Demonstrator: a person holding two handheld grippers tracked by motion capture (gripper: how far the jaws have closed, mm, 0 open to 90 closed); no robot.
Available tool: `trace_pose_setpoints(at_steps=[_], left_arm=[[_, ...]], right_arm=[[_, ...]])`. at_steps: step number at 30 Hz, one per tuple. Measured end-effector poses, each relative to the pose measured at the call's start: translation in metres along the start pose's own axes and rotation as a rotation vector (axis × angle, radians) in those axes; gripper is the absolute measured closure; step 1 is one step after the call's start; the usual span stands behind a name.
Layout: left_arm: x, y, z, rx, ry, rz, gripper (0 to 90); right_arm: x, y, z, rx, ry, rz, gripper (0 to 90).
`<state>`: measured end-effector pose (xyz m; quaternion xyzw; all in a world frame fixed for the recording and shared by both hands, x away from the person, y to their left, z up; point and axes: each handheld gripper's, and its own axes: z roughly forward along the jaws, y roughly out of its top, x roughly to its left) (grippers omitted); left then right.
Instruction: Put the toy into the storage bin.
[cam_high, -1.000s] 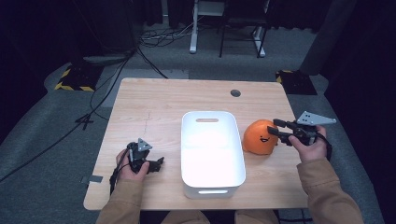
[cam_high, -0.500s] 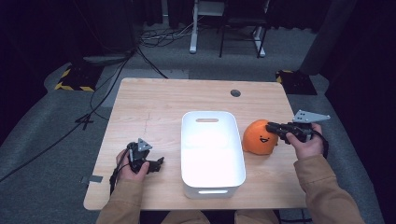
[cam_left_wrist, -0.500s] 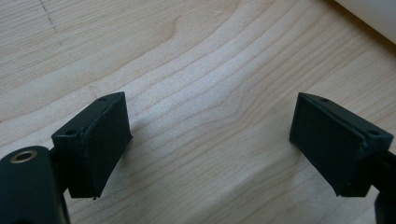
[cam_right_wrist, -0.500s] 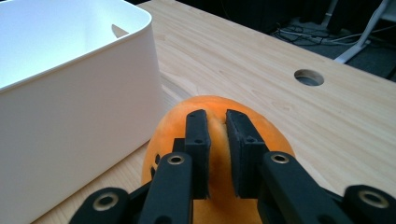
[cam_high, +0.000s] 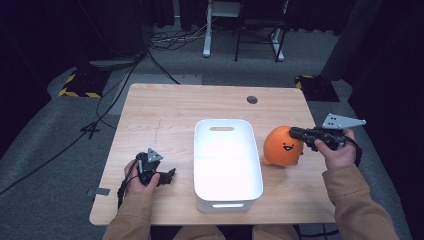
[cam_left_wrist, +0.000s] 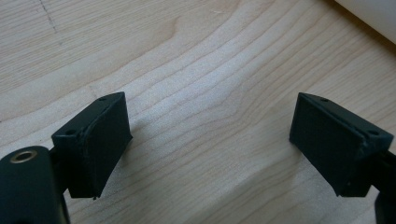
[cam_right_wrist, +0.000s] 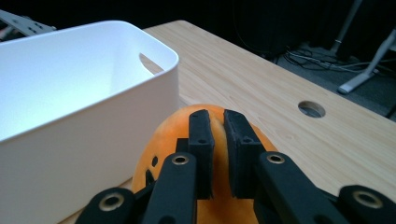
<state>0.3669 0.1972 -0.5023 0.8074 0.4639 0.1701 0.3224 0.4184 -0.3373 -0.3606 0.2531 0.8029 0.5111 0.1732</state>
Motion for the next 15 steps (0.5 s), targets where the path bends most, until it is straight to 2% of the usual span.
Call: trace_pose_setpoints(at_steps=[9,15], left_arm=[[0.0,0.0,0.0,-0.001,0.0,-0.001,12.8],[0.0,0.0,0.0,0.0,0.0,0.0,12.8]], right_arm=[[-0.004,0.017,-0.017,-0.083,0.072,-0.023,82.3],[-0.006,0.025,-0.024,-0.111,0.08,-0.034,82.3]])
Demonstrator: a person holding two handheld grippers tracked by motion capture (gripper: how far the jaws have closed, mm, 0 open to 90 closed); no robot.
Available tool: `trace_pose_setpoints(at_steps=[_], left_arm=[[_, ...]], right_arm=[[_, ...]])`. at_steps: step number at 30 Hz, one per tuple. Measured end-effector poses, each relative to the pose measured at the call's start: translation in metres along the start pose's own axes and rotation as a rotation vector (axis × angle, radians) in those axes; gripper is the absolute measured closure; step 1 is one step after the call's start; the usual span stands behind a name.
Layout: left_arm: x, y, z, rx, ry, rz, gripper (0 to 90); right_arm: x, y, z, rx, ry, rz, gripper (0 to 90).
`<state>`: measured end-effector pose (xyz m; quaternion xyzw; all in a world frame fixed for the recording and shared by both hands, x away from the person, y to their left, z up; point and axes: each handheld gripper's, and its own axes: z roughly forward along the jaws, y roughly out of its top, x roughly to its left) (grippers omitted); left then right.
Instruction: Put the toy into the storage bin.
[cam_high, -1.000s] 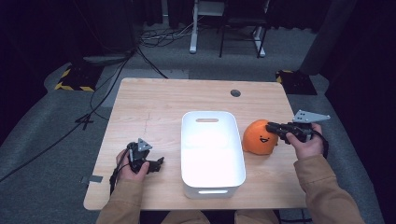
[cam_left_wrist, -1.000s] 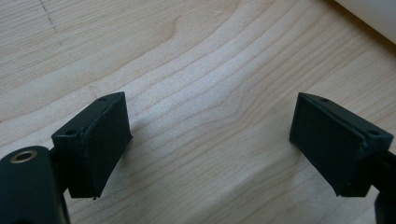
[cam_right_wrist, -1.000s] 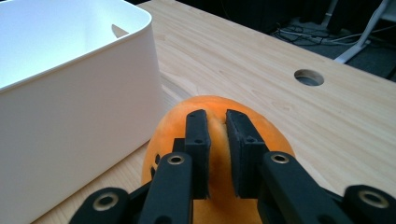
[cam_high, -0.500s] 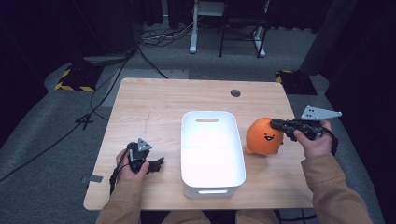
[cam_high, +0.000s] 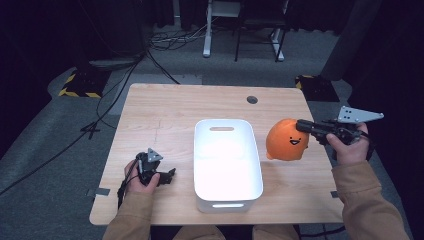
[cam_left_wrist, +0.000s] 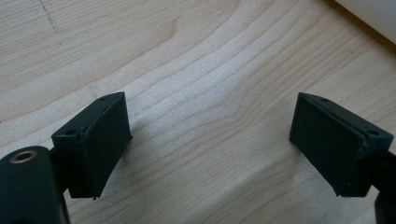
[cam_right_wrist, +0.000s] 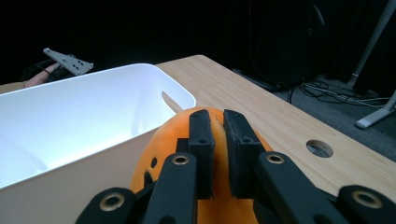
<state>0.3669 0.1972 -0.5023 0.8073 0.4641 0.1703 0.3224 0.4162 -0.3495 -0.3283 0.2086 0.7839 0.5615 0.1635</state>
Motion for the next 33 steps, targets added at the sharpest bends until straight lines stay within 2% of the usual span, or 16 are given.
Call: trace_pose_setpoints(at_steps=[8,15,29,33], left_arm=[[0.0,0.0,0.0,0.0,0.0,0.0,12.8],[0.0,0.0,0.0,0.0,0.0,0.0,12.8],[0.0,0.0,0.0,0.0,-0.001,0.0,12.8],[0.0,0.0,0.0,0.0,0.0,0.0,12.8]], right_arm=[[0.003,0.011,-0.006,-0.003,-0.027,-0.002,82.4],[0.007,0.024,-0.011,-0.028,-0.042,-0.02,82.4],[0.031,0.056,-0.011,-0.064,-0.02,-0.07,82.4],[0.043,0.069,-0.008,-0.084,0.01,-0.091,82.4]])
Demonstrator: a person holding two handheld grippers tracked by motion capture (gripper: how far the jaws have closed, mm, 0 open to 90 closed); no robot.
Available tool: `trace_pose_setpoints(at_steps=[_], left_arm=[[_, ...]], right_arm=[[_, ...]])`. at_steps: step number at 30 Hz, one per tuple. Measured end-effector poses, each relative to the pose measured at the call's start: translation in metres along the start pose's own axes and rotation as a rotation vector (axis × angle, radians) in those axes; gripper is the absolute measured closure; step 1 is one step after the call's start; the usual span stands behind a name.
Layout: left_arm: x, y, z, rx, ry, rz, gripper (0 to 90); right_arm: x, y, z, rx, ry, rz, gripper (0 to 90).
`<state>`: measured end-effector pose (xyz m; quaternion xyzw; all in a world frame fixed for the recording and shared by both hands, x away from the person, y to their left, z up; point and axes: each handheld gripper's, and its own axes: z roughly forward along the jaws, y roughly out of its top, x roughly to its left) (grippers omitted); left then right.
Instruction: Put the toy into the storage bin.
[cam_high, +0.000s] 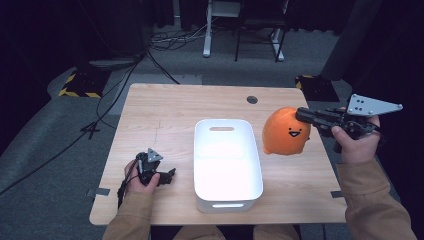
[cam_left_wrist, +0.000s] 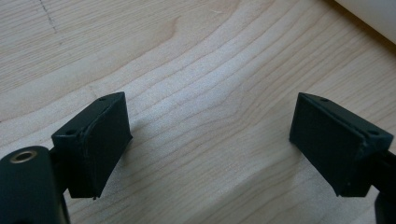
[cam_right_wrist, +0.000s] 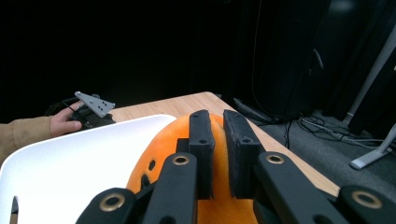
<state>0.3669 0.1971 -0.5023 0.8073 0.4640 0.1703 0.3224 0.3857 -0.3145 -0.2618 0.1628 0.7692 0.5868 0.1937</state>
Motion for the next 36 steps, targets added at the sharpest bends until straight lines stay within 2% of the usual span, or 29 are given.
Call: trace_pose_setpoints(at_steps=[10,23,36], left_arm=[[0.0,0.0,0.0,0.0,0.0,0.0,12.8],[0.0,0.0,0.0,0.0,0.0,-0.001,12.3],[0.0,0.0,0.0,0.001,-0.001,0.0,12.3]], right_arm=[[0.017,0.015,0.014,-0.014,0.035,-0.025,82.4],[0.042,0.032,0.045,-0.011,0.108,-0.07,82.5],[0.061,0.039,0.072,-0.018,0.163,-0.072,82.5]])
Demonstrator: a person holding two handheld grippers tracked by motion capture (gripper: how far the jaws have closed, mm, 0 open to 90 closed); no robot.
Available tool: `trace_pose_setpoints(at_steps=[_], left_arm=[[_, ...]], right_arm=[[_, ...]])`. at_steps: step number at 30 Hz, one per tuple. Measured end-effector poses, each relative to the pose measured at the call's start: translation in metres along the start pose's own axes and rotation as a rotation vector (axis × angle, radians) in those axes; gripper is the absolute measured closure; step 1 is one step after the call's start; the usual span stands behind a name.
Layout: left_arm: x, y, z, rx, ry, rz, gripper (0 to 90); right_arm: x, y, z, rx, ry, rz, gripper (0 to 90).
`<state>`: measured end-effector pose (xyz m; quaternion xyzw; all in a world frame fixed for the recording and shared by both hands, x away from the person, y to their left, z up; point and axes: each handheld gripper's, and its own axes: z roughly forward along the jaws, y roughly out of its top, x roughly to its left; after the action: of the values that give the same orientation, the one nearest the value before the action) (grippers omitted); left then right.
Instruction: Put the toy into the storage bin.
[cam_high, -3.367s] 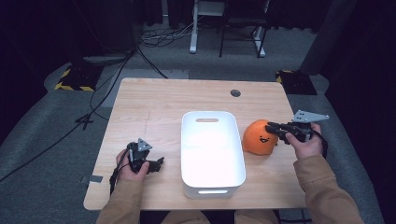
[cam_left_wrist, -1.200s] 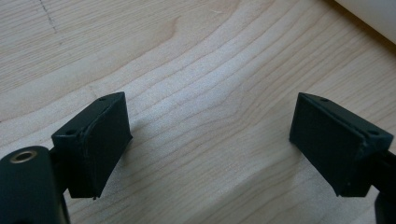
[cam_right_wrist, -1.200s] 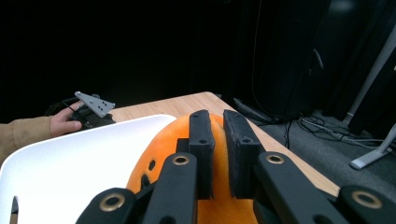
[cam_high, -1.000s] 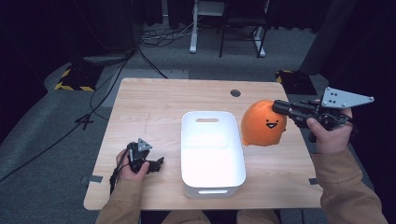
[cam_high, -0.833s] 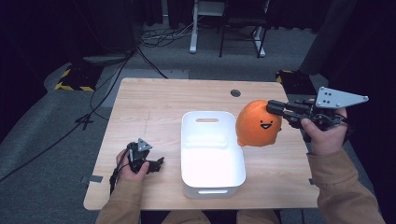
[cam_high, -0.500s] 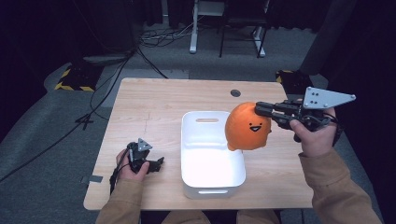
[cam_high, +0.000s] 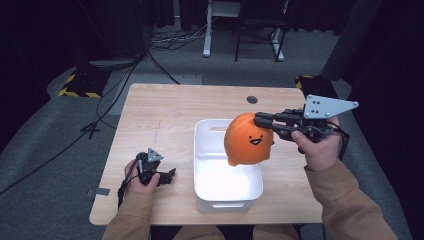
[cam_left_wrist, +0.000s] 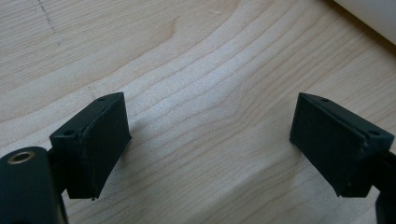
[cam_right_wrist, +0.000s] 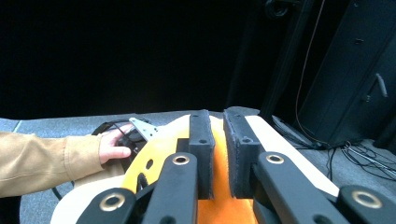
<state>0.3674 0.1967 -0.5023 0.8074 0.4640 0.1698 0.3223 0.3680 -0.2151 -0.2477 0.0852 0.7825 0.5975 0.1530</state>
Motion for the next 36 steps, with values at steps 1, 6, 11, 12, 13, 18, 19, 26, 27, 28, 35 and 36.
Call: trace_pose_setpoints(at_steps=[1,6,11,12,13,18,19,26,27,28,35,36], left_arm=[[0.0,0.0,0.0,-0.001,0.0,-0.002,12.3],[0.0,0.0,0.0,-0.002,0.001,-0.003,12.3],[0.0,0.0,0.0,-0.002,0.0,-0.002,12.2],[0.0,0.0,0.0,-0.003,-0.001,-0.005,12.2],[0.0,0.0,0.0,-0.003,-0.001,-0.006,12.2],[-0.001,0.0,0.0,-0.004,-0.001,-0.007,12.2],[-0.001,0.0,0.0,-0.006,-0.001,-0.009,12.2],[-0.001,0.0,0.0,-0.006,-0.001,-0.009,12.2],[-0.001,0.0,0.0,-0.006,-0.001,-0.01,12.3],[-0.001,0.0,0.001,-0.006,-0.001,-0.01,12.3],[-0.001,0.0,0.0,-0.006,0.0,-0.01,12.3],[-0.001,0.0,0.0,-0.006,-0.001,-0.009,12.2]], right_arm=[[0.001,0.0,0.002,0.001,0.005,-0.002,82.5],[0.008,0.0,0.012,0.005,0.02,-0.003,82.5],[0.015,-0.002,0.024,0.011,0.04,-0.003,82.5],[0.015,-0.002,0.024,0.011,0.04,-0.003,82.5],[0.016,-0.002,0.026,0.013,0.04,-0.002,82.5],[0.022,-0.006,0.037,0.022,0.055,-0.001,82.5],[0.023,-0.008,0.039,0.027,0.056,-0.002,82.5],[0.031,-0.017,0.053,0.059,0.079,0.0,82.4],[0.033,-0.018,0.055,0.065,0.082,0.002,82.4],[0.034,-0.019,0.057,0.074,0.084,0.008,82.4],[0.044,-0.03,0.07,0.125,0.11,0.009,82.4],[0.045,-0.032,0.072,0.135,0.114,0.01,82.4]])
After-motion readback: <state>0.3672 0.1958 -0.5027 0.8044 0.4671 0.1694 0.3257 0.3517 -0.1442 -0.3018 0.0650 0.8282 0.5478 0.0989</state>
